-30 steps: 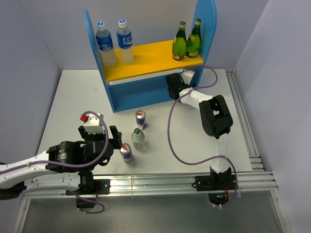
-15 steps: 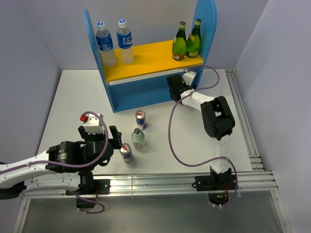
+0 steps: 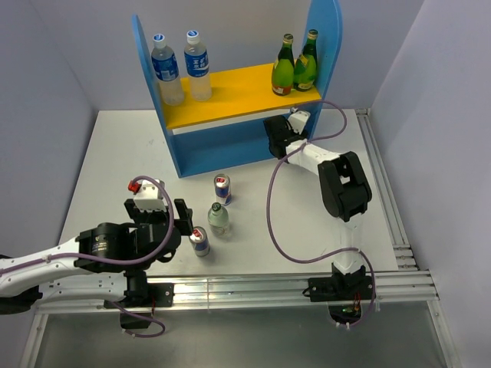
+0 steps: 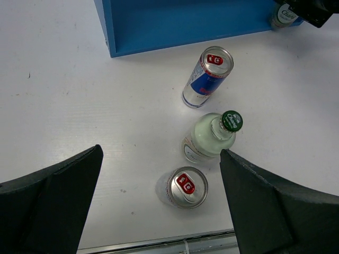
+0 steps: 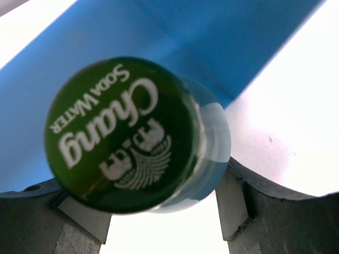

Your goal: Place and organize the beverage onto the shelf

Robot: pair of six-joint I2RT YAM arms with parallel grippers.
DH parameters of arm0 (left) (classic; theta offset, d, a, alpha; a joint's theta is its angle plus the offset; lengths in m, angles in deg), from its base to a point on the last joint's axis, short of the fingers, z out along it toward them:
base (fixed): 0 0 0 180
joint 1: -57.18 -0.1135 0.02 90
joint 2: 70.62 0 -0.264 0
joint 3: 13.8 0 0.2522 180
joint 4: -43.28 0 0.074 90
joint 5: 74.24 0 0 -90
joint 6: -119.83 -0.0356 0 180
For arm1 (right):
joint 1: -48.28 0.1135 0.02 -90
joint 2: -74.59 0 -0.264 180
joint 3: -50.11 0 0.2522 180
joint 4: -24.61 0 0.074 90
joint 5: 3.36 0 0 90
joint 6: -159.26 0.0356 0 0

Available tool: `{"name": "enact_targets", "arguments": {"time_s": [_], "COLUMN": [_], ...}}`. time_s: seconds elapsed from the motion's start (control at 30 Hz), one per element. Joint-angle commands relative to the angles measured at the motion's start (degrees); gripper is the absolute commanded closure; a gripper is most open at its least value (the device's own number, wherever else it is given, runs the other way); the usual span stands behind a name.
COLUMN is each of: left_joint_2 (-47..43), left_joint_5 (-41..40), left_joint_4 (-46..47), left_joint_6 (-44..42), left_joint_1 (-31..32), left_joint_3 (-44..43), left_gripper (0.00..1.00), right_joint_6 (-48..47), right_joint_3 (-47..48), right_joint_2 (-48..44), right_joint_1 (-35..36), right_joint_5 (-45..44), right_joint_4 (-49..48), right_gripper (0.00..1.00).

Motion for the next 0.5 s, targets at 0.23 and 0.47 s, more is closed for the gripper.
{"name": "enact_targets", "arguments": {"time_s": [0.23, 0.47], "left_joint_2": [0.42, 0.77], "left_joint_5": [-1.32, -1.40], "left_joint_4": [-0.38, -0.55], "left_joint_6": [0.69, 0.78], "left_joint_1": [0.41, 0.41], "left_joint_3": [-2.22, -2.22], "left_gripper": [0.01, 0.01], "right_joint_6": [-1.16, -1.95], "right_joint_3": [9.72, 6.92], "right_joint_2": [1.92, 1.14], "right_joint_1": [-0.33, -0.33], "right_joint_5": [-4.00, -3.12], "right_joint_4": [-5.42, -13.05], "right_gripper": [1.00, 0.00]}}
